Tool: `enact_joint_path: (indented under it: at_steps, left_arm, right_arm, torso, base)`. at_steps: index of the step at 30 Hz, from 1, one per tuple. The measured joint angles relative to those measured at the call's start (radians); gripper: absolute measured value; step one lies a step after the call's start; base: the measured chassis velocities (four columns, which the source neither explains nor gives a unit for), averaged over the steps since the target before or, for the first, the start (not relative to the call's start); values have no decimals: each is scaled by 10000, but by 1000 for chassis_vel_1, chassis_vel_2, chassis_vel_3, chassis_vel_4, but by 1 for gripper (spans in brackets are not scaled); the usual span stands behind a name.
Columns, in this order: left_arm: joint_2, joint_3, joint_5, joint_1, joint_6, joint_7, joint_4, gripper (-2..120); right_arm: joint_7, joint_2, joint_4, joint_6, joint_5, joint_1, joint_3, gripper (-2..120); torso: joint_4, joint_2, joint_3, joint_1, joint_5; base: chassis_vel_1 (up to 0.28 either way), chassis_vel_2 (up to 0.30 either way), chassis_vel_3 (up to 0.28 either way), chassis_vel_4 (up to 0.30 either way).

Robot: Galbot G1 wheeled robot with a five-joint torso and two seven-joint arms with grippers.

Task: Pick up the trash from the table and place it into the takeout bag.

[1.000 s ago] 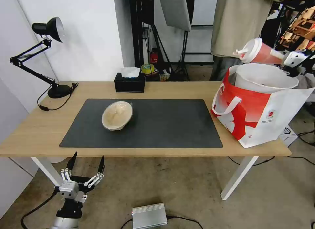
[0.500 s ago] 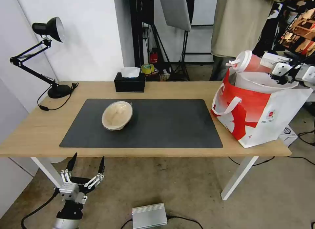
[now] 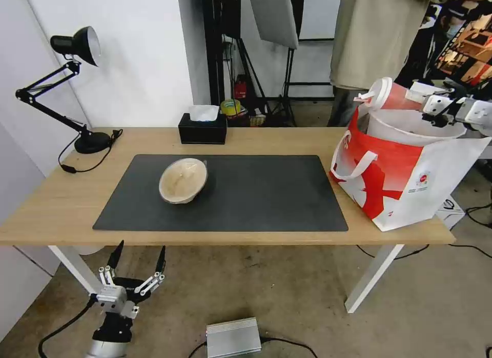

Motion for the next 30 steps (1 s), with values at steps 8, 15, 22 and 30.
enact_joint_path:
  at_steps: [8, 15, 22, 30]
  left_arm:
    - [26, 15, 0, -83, 35, 21, 108, 100]
    - [71, 29, 2, -166, 54, 38, 261, 100]
    - [76, 40, 4, -158, 56, 70, 295, 100]
    - [57, 39, 9, -62, 35, 98, 257, 100]
  right_arm:
    - [-138, 190, -709, 344, -353, 635, -305, 11]
    - [-200, 254, -1035, 607, -703, 677, -295, 11]
    - [-302, 204, -1106, 814, -815, 504, -109, 11]
    - [-358, 7, -774, 826, -810, 9, 128, 24]
  torso:
    - [0, 0, 0, 0, 0]
    - [0, 0, 0, 0, 0]
    - [0, 0, 0, 0, 0]
    - [0, 0, 0, 0, 0]
  base:
    - [0, 0, 0, 0]
    - [0, 0, 0, 0]
    - [0, 0, 0, 0]
    - [0, 0, 0, 0]
